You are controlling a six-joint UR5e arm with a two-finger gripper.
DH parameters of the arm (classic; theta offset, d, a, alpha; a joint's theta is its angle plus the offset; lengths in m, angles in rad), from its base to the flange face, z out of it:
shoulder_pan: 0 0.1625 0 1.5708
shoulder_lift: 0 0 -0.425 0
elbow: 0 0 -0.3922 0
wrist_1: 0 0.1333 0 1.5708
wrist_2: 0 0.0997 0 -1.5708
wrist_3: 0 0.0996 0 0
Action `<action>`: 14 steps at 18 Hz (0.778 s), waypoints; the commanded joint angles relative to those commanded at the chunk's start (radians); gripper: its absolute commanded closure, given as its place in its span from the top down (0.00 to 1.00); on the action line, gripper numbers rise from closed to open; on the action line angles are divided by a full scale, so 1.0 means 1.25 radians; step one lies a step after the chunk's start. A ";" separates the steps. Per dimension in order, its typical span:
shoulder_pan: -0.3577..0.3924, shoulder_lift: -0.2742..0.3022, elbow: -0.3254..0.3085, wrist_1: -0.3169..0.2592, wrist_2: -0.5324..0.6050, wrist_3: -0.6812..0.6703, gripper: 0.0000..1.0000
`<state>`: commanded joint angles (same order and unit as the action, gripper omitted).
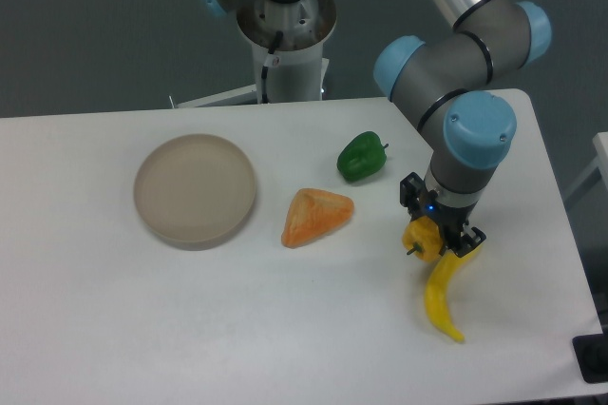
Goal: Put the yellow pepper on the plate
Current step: 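Lift the held yellow pepper with the gripper away from the banana, then carry the yellow pepper over the grey plate and lower it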
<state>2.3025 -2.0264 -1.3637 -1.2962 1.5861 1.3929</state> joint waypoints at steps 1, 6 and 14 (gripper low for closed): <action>0.000 0.001 0.001 0.000 -0.001 0.001 0.23; -0.037 0.051 -0.070 -0.001 -0.004 -0.076 0.24; -0.221 0.140 -0.248 -0.021 0.050 -0.305 0.23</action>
<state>2.0267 -1.8515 -1.6734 -1.3223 1.6490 1.0113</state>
